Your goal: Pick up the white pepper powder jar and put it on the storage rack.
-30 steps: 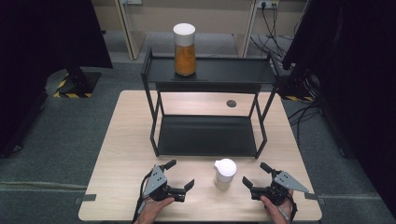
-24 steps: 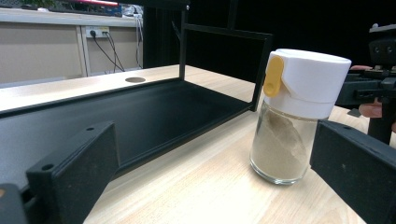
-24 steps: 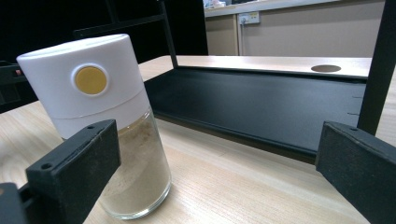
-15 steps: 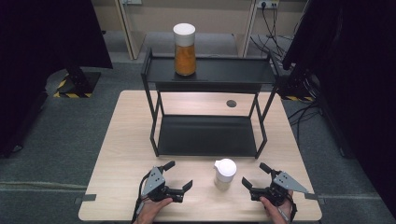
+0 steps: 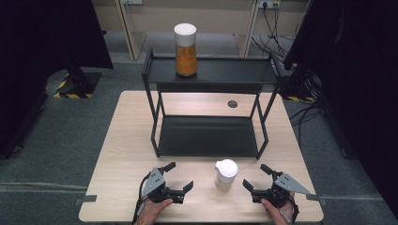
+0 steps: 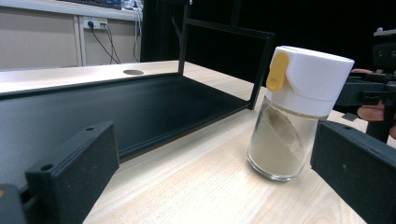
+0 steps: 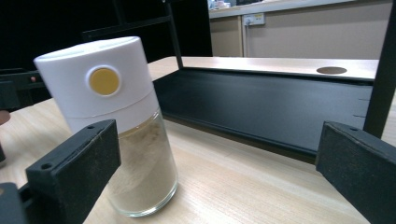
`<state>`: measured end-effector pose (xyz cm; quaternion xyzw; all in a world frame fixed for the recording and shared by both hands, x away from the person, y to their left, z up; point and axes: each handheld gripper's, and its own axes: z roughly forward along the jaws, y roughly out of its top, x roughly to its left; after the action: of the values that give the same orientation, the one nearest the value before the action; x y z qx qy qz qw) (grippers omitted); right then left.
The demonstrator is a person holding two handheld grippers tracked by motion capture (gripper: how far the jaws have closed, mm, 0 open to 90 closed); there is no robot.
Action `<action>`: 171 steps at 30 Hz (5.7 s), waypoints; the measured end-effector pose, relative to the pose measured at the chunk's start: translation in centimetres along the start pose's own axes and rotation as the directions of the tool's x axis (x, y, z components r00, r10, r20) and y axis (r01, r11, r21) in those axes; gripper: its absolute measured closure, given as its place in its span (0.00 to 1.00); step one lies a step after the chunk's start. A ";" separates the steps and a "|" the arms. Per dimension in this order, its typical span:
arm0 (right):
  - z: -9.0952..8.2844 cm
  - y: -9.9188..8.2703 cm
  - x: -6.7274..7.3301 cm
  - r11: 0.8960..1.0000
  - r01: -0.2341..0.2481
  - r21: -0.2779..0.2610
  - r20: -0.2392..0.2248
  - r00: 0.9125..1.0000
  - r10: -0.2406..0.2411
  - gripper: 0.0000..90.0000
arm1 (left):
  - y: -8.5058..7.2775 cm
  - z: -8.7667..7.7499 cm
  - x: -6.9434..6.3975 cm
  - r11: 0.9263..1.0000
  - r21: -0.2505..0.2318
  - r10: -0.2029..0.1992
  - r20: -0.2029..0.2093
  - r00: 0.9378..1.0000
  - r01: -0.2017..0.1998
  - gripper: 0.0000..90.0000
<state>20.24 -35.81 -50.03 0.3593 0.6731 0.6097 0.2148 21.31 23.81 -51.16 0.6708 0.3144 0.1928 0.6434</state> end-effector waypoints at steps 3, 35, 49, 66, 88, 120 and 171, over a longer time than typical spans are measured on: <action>0.0 0.0 0.0 1.000 0.004 -0.001 -0.007 1.000 -0.004 0.00 | -0.1 0.0 -0.1 1.000 0.002 0.002 -0.001 1.000 -0.002 0.01; 4.0 1.4 2.8 0.993 0.117 0.029 -0.114 0.987 -0.113 0.01 | -0.2 -0.1 0.2 1.000 0.007 -0.013 -0.015 1.000 0.013 0.01; 6.1 2.3 3.0 0.984 0.155 0.086 -0.142 0.980 -0.142 0.17 | -0.2 -0.1 0.2 1.000 0.007 -0.018 -0.010 1.000 0.019 0.01; 6.0 2.8 4.0 0.974 0.209 0.087 -0.129 0.972 -0.197 0.34 | -0.3 0.0 0.3 1.000 0.010 -0.026 -0.008 1.000 0.026 0.01; 5.3 6.9 4.0 0.977 0.207 0.053 -0.123 0.972 -0.199 0.34 | -0.3 0.0 0.3 1.000 0.011 -0.029 -0.012 1.000 0.029 0.01; 7.7 18.1 3.0 0.982 0.189 0.030 -0.180 0.967 -0.180 0.34 | -0.4 -0.1 0.3 1.000 0.009 -0.028 -0.016 0.999 0.029 0.01; 11.7 33.7 4.4 0.983 0.185 0.003 -0.148 0.972 -0.182 0.34 | -0.4 -0.1 0.3 0.999 0.012 -0.033 -0.018 0.999 0.033 0.01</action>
<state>33.36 -24.83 -18.44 0.2512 0.7225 0.6065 0.2169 21.39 24.14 -51.62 0.6679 0.3322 0.1860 0.6394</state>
